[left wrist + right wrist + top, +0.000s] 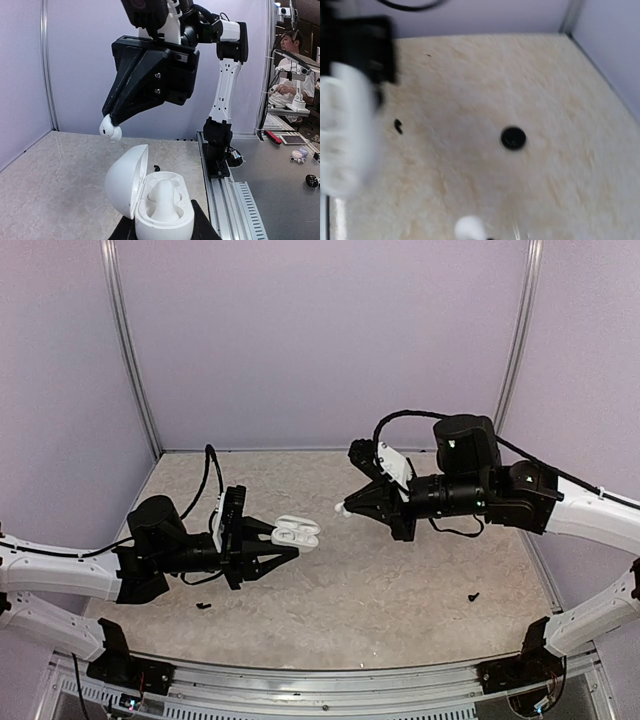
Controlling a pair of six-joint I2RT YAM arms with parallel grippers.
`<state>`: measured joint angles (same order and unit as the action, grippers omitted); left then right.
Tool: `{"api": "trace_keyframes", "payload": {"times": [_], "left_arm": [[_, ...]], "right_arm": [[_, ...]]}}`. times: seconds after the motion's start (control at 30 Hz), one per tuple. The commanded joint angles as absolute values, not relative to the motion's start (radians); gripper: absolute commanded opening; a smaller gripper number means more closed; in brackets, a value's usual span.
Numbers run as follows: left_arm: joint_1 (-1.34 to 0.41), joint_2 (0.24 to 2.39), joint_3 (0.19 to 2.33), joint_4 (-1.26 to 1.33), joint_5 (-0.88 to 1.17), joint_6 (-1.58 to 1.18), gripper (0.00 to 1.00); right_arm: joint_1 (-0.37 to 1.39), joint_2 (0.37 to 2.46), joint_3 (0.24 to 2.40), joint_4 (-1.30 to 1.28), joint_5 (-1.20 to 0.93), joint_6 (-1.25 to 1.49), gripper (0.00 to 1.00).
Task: Insert the wireless bluetooth earbuds into the charging case
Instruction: Pick up the right earbud from the center of the board, then place the right earbud at the center of the board.
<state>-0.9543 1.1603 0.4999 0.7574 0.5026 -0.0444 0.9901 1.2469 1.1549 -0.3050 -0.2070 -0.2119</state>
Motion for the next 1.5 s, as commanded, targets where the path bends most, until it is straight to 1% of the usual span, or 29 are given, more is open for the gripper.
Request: {"api": "trace_keyframes", "payload": {"times": [0.0, 0.2, 0.4, 0.57, 0.67, 0.77, 0.9, 1.0, 1.07, 1.3, 1.47], "left_arm": [[-0.947, 1.144, 0.494, 0.806, 0.518, -0.051, 0.12], [-0.938, 1.156, 0.497, 0.818, 0.528, -0.069, 0.12], [-0.937, 1.153, 0.496, 0.822, 0.529, -0.075, 0.12], [-0.937, 1.152, 0.497, 0.821, 0.529, -0.077, 0.12], [-0.937, 1.149, 0.494, 0.821, 0.525, -0.081, 0.12], [-0.936, 1.141, 0.484, 0.829, 0.515, -0.087, 0.12], [-0.932, 1.135, 0.483, 0.836, 0.508, -0.092, 0.12], [-0.931, 1.137, 0.486, 0.836, 0.509, -0.095, 0.12], [-0.93, 1.137, 0.484, 0.836, 0.508, -0.098, 0.12], [-0.93, 1.126, 0.477, 0.842, 0.506, -0.099, 0.12], [-0.928, 1.127, 0.477, 0.848, 0.505, -0.099, 0.12]], "right_arm": [[1.095, 1.224, 1.193, -0.281, -0.068, -0.321, 0.0], [1.17, 1.191, 1.187, -0.241, -0.016, -0.342, 0.0], [1.191, 1.182, 1.195, -0.249, -0.01, -0.338, 0.0], [1.2, 1.185, 1.195, -0.248, -0.049, -0.332, 0.0], [1.197, 1.197, 1.201, -0.248, 0.002, -0.282, 0.0], [1.133, 1.216, 1.153, -0.252, 0.045, -0.188, 0.0], [1.009, 1.306, 1.069, -0.273, -0.029, -0.013, 0.0], [0.941, 1.364, 1.001, -0.216, -0.103, 0.179, 0.0], [0.909, 1.397, 0.958, -0.177, -0.119, 0.256, 0.0], [0.806, 1.502, 0.853, -0.08, -0.124, 0.399, 0.0], [0.746, 1.543, 0.798, -0.01, -0.102, 0.556, 0.0]]}}
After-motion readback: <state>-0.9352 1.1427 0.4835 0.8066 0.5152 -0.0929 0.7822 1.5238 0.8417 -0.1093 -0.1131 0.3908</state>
